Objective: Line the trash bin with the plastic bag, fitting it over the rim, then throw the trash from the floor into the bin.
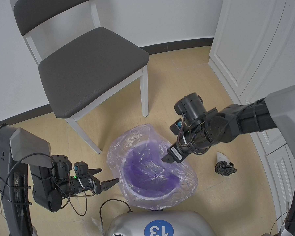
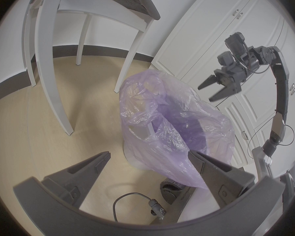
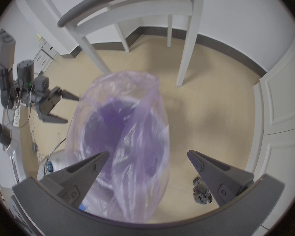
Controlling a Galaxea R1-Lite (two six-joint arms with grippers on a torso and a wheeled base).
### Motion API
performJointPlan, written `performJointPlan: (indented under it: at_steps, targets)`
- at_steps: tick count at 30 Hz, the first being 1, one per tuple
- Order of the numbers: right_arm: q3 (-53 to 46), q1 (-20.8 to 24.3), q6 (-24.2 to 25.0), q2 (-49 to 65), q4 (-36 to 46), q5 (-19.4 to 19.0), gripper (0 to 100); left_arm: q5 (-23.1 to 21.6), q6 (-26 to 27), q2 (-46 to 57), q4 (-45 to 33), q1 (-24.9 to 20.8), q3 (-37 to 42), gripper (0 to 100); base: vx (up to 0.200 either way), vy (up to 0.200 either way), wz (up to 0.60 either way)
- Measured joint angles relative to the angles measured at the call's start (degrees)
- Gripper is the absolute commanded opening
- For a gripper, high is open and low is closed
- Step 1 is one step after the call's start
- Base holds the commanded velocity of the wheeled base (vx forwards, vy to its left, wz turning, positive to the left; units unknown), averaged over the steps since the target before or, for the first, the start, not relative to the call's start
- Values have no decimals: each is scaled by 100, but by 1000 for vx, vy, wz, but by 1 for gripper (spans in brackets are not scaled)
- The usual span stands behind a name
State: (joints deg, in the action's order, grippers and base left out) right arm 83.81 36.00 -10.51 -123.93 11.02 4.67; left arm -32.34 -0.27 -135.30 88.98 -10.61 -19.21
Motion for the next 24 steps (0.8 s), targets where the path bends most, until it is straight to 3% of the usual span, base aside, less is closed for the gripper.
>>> performJointPlan:
  at_steps: [7, 8, 16, 24]
  targets:
    - [-416, 210, 9, -138, -667, -122, 100, 5, 17, -28, 0, -9, 4, 100, 0, 0, 0]
    - [-433, 230, 9, -189, -739, -126, 0, 5, 17, -34, 0, -9, -2, 100, 0, 0, 0]
    - [-446, 217, 2, -501, -1211, -144, 0, 11, 20, -54, -2, 0, -21, 100, 0, 0, 0]
    - [-396, -212, -65, -471, -1219, -144, 0, 196, 20, -119, 0, -11, -93, 100, 0, 0, 0]
